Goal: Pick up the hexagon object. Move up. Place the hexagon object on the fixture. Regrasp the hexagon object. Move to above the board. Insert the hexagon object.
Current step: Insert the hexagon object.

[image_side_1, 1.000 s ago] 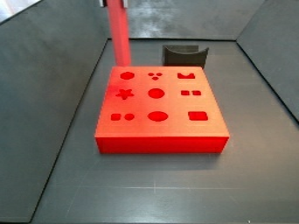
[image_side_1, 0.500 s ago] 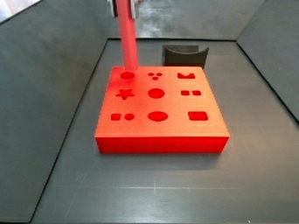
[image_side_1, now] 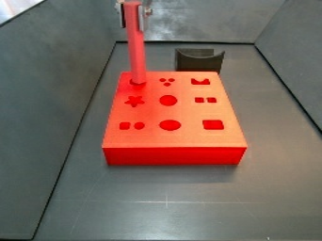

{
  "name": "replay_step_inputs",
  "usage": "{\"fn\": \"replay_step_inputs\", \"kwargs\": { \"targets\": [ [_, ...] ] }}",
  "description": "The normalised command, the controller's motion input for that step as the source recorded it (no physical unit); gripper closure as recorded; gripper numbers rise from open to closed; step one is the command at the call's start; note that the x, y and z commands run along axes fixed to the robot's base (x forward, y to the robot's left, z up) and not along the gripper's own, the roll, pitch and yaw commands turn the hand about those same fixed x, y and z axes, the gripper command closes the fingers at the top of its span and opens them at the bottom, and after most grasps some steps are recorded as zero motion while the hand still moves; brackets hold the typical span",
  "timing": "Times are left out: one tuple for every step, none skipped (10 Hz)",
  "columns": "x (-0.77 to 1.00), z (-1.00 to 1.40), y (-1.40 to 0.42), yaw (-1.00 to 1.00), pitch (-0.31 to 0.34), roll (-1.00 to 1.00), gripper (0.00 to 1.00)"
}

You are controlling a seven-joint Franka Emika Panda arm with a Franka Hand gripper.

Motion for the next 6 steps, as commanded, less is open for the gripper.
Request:
{"fn": "replay_step_inputs", "kwargs": {
  "targets": [
    [-0.05,-0.21,0.0,-0.13,0.0,-0.03,1.0],
    [-0.07,-0.17,0.01,-0.13,0.0,-0.03,1.0],
    [-0.11,-0.1,0.01,-0.1,0.0,-0.02,1.0],
    [-0.09,-0.1,0.03,-0.05,0.0,-0.04,1.0],
    [0.0,-0.17,0.05,-0.01,-0.014,-0.07,1.0],
    [0.03,-0.4,0.06,-0.06,-0.026,-0.11,1.0]
  ]
}}
